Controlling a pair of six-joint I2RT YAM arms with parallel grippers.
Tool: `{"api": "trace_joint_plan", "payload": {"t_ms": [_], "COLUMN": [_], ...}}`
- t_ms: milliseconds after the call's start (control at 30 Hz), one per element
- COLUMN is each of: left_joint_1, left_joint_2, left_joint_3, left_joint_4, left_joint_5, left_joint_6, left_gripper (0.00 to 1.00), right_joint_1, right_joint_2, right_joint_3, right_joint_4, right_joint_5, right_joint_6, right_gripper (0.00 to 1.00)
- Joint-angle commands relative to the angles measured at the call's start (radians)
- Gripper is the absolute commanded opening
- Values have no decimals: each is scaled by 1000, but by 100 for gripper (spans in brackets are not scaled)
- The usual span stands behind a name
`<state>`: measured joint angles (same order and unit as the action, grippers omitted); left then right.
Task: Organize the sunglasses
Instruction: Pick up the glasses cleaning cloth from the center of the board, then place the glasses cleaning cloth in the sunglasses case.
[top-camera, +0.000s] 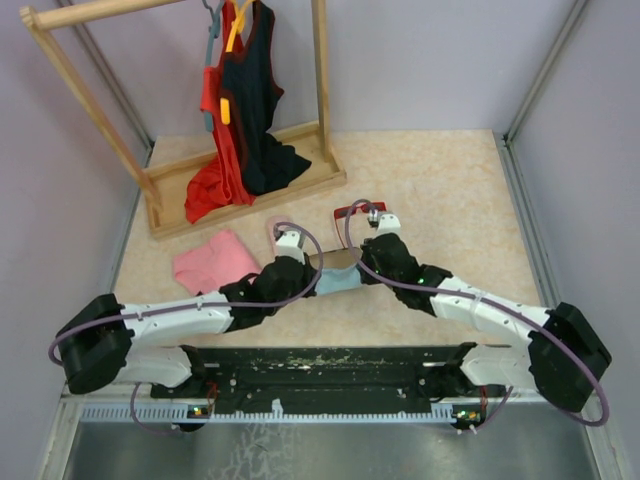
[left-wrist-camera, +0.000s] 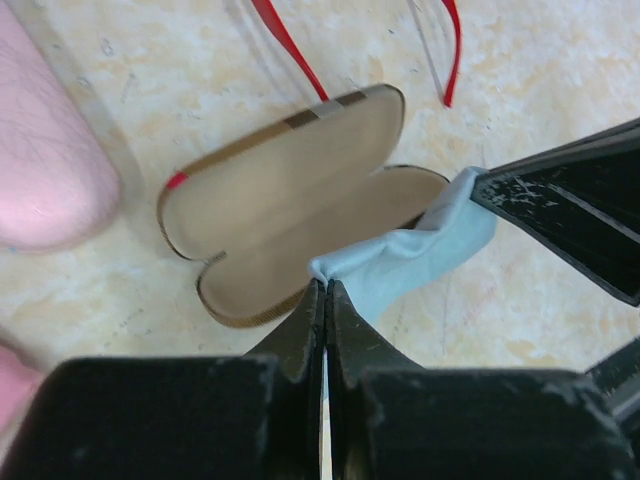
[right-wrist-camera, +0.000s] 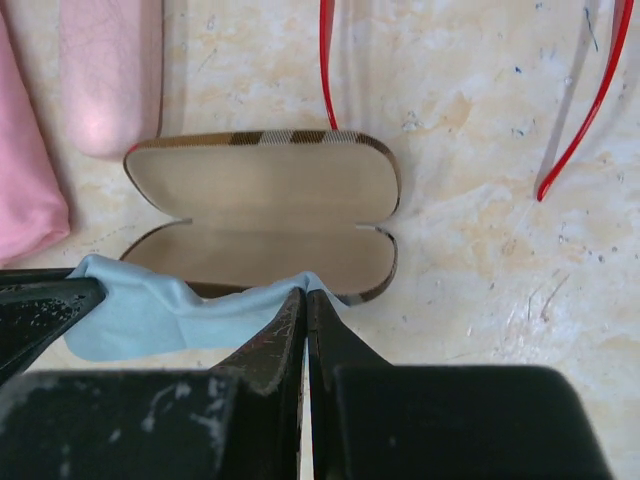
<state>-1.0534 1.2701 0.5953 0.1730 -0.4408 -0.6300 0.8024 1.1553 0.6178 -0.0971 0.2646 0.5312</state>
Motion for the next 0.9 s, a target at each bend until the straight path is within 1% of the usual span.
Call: {"api": "trace_joint_plan", "payload": {"t_ms": [0,167,433,600,867], "left_joint_1": [51,109,162,173,177], "left_joint_2": [33,79,148,187,228], "left_joint_3": [42,52,61,63,44], "left_joint_4": [28,58,98,124,192], "left_joint_5": [16,71,114,136,133], "left_joint_6": [43,60,73,78,88], "left_gripper": [0,0,0,0,0], "right_joint_1": [-52,-86,-111,-123,-136], "right_joint_2": [45,124,234,275,315], "right_joint_3": [79,122,171,184,168], "right_joint_4": [59,76,121,141,203], "right_joint_5": [-76,-112,-133,-128,-130], "right_joint_6": [-67,-106,-129,-140,-148], "right_gripper": [0,0,0,0,0]}}
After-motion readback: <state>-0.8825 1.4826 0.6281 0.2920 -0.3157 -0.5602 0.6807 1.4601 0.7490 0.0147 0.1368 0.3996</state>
